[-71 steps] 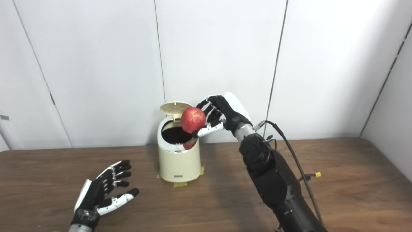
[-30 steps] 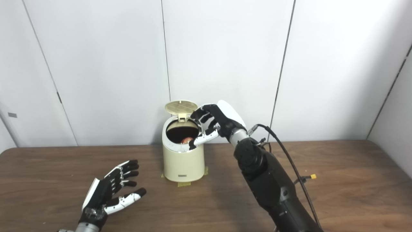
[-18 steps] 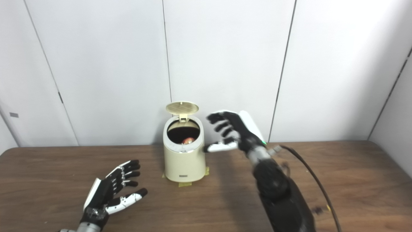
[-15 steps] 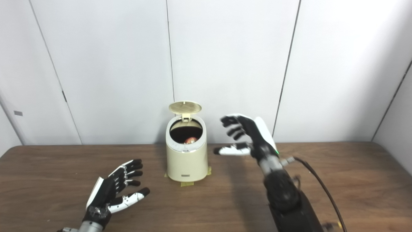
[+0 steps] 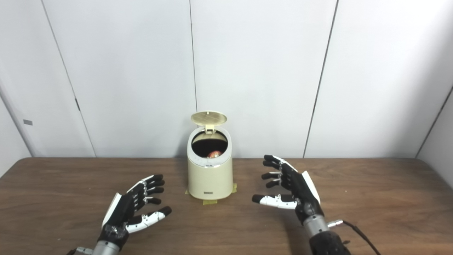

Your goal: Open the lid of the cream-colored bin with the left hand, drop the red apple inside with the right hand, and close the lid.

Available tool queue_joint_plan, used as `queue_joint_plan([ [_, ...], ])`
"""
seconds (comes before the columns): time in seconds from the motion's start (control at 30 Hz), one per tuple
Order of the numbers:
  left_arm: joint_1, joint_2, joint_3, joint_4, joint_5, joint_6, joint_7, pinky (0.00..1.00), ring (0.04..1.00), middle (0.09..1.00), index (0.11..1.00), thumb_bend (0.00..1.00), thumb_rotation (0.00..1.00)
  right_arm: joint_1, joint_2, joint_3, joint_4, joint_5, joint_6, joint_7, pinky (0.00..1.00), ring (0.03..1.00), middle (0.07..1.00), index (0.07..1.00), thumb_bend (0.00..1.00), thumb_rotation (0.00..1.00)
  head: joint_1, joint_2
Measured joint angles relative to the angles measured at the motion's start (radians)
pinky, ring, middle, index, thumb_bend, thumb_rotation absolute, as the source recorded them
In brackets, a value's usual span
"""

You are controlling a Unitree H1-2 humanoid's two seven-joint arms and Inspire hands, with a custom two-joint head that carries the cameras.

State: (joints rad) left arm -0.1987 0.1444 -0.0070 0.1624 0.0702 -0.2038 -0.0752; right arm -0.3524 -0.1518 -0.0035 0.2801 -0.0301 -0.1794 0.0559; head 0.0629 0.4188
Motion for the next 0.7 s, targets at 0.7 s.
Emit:
queue_joint_plan([
  [0.7, -0.245, 0.097, -0.007, -0.2, 0.046, 0.215, -0.062, 0.65, 0.871, 0.923, 0.918, 0.85, 0.3, 0.089, 0.077, -0.021, -0.045, 0.029, -0.022, -0.015, 0.6, 0.699, 0.809, 0.846, 0.83, 0.18, -0.009, -0.014],
])
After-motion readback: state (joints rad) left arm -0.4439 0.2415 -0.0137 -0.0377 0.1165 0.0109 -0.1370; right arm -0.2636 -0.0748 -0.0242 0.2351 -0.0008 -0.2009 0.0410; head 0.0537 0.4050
